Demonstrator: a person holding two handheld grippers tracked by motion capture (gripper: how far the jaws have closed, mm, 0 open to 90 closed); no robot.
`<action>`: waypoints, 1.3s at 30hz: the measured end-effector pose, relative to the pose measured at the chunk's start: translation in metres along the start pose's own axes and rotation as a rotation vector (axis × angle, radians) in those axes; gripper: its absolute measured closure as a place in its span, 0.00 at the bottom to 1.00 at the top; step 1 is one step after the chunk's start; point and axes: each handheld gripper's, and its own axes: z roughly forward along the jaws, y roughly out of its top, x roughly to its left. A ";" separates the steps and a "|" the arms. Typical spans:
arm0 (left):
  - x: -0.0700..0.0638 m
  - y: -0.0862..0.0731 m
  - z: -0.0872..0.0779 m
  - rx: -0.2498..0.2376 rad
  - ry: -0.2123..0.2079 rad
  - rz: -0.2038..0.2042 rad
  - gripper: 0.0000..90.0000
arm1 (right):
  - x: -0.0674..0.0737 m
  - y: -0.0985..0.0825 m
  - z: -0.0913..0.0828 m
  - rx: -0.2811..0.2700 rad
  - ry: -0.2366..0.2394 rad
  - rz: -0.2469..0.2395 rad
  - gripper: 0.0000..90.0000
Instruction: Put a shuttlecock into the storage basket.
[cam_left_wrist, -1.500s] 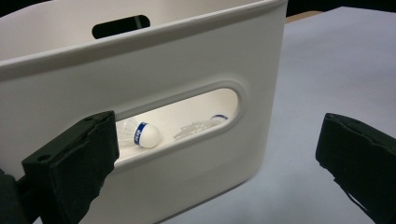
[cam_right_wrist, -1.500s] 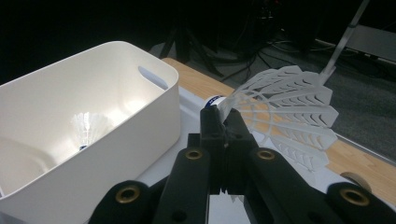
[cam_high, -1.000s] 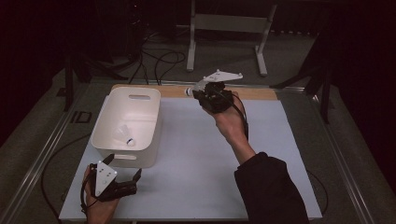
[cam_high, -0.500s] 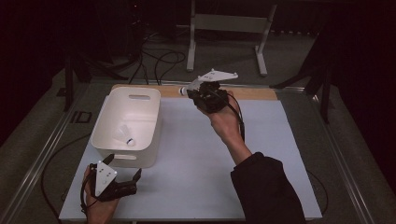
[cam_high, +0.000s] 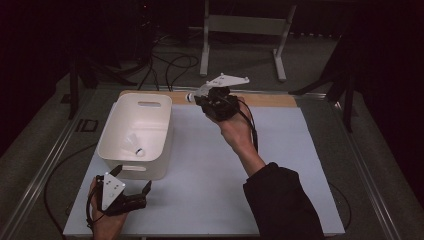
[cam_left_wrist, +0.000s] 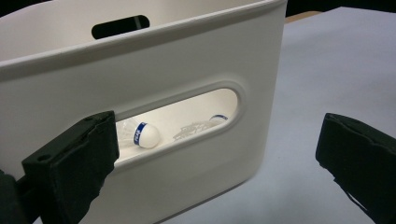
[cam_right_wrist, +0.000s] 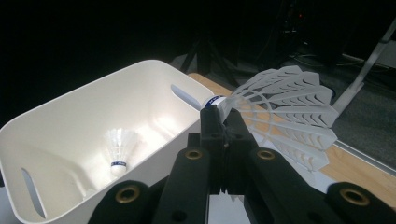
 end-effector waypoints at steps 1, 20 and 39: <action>0.000 0.000 0.000 0.000 0.000 0.000 0.00 | 0.000 0.000 0.000 0.000 0.000 -0.001 1.00; 0.000 0.000 0.000 -0.004 0.001 -0.004 0.00 | 0.011 0.006 0.008 -0.010 0.033 -0.003 1.00; 0.001 0.000 0.000 -0.003 0.003 -0.002 0.00 | 0.021 0.009 0.013 -0.027 0.056 -0.007 1.00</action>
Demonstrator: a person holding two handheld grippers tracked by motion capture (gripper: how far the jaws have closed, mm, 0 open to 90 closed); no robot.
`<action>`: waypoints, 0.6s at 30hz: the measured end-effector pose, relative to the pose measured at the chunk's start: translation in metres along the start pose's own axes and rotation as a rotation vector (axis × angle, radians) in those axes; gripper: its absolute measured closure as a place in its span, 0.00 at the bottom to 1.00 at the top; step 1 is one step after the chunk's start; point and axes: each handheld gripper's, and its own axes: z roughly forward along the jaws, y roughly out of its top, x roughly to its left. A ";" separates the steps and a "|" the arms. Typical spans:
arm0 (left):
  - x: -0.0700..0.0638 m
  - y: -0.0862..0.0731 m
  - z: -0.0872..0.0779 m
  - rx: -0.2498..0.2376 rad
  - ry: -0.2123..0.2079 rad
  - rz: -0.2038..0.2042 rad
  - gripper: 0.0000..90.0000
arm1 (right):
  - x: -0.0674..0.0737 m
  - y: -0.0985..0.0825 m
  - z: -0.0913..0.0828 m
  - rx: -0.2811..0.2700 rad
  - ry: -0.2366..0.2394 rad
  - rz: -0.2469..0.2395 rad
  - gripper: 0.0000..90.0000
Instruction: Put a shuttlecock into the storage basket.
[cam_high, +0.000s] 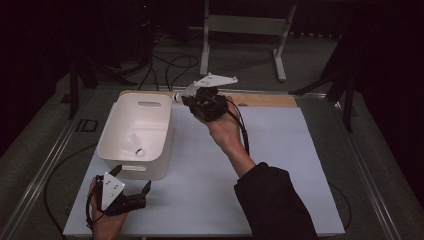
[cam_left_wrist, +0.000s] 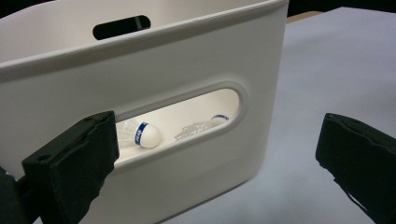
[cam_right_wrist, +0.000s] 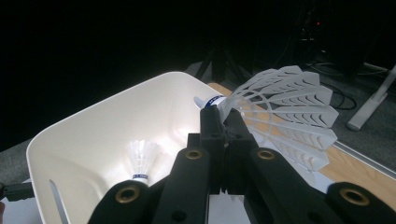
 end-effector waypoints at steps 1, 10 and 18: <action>0.000 0.000 0.000 0.000 0.000 -0.001 0.00 | 0.002 0.001 0.001 -0.003 0.003 -0.005 1.00; 0.000 0.000 0.000 -0.002 0.000 -0.002 0.00 | 0.005 0.002 0.006 -0.002 0.009 -0.004 1.00; 0.000 0.000 0.000 -0.001 0.000 -0.002 0.00 | 0.010 0.003 0.010 -0.008 0.026 -0.008 1.00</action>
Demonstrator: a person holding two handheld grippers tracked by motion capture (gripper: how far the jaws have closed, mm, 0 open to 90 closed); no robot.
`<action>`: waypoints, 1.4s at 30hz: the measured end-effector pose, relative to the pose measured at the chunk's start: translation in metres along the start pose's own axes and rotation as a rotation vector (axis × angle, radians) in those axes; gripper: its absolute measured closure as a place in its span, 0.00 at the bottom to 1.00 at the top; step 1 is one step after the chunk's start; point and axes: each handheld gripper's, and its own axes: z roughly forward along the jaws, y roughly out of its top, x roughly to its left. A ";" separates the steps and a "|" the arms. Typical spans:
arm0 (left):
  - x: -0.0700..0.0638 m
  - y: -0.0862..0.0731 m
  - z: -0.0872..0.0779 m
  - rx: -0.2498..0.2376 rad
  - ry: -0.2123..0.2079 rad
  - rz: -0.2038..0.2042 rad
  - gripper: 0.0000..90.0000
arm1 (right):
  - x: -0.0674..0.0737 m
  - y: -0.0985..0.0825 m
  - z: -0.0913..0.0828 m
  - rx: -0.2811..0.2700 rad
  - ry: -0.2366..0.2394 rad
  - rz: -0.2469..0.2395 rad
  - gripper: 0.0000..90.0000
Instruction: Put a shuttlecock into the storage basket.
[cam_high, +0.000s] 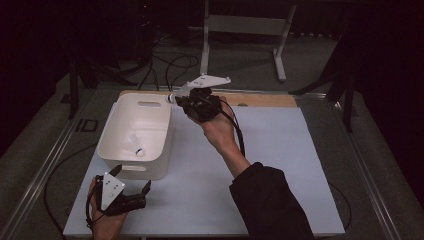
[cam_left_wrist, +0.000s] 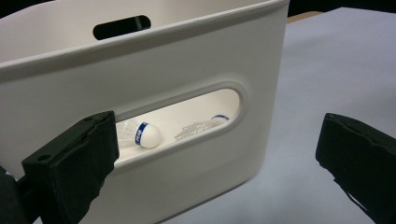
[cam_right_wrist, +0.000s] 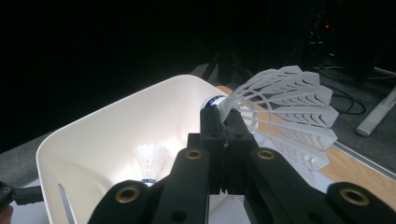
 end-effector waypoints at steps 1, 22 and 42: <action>0.000 0.000 0.000 -0.001 0.000 0.001 0.00 | 0.000 0.000 0.000 -0.003 0.003 -0.003 1.00; 0.000 0.000 0.000 -0.001 0.000 0.001 0.00 | 0.012 0.003 0.009 -0.012 0.031 -0.011 1.00; 0.000 0.000 0.000 -0.003 0.001 -0.001 0.00 | 0.021 0.002 0.017 -0.012 0.057 -0.021 1.00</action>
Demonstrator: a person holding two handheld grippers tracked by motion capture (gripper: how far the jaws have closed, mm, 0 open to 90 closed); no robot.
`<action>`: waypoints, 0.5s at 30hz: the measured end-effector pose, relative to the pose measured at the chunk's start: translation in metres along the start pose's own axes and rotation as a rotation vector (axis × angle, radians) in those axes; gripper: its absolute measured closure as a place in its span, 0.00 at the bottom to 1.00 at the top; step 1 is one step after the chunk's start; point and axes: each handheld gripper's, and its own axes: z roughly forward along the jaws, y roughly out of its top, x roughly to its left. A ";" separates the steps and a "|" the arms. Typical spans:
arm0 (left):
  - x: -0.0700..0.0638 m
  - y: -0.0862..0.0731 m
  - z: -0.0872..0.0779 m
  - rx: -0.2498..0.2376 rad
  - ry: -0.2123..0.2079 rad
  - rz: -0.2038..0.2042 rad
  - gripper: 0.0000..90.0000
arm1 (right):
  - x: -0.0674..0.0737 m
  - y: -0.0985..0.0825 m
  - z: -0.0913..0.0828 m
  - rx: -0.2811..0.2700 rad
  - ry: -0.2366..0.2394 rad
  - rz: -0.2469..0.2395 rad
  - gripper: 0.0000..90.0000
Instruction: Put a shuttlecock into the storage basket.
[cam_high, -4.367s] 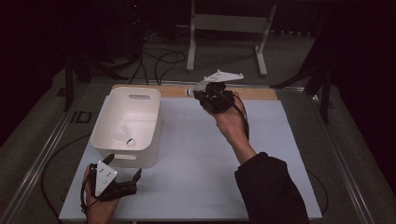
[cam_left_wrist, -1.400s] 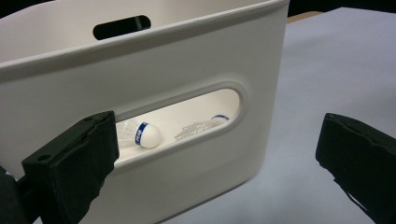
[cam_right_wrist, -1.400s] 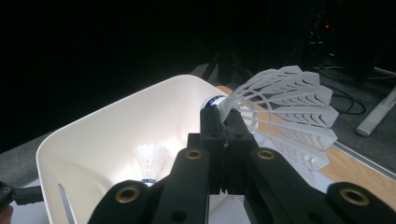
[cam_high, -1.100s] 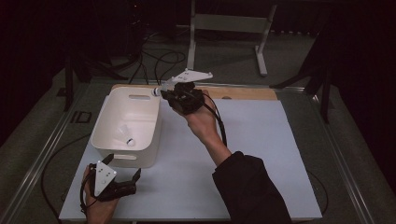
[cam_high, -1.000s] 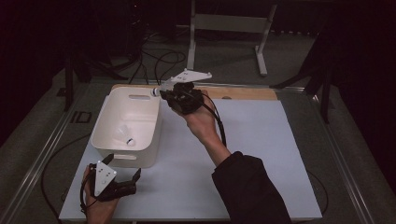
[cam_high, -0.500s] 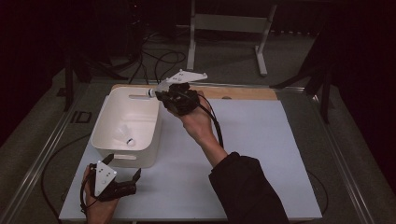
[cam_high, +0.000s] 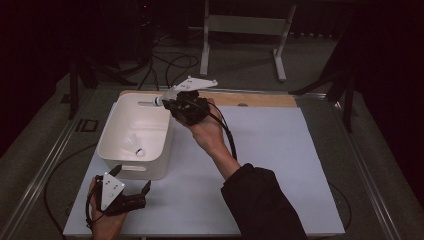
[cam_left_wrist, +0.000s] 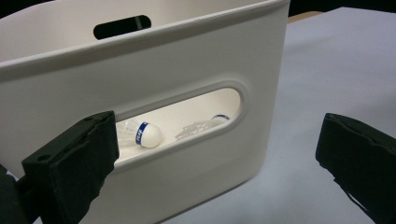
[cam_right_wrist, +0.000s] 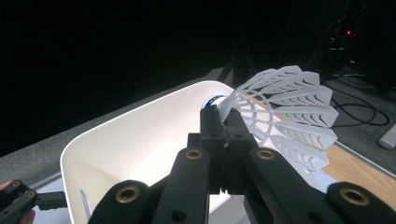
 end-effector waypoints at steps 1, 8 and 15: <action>0.000 0.000 0.000 0.000 0.000 -0.001 0.00 | 0.000 0.000 0.000 0.000 0.001 -0.003 1.00; 0.000 0.000 0.000 0.000 0.000 0.000 0.00 | 0.004 -0.001 0.004 0.005 0.011 -0.008 1.00; 0.000 0.000 0.000 0.001 0.000 0.001 0.00 | 0.009 -0.002 0.007 0.013 0.020 -0.018 1.00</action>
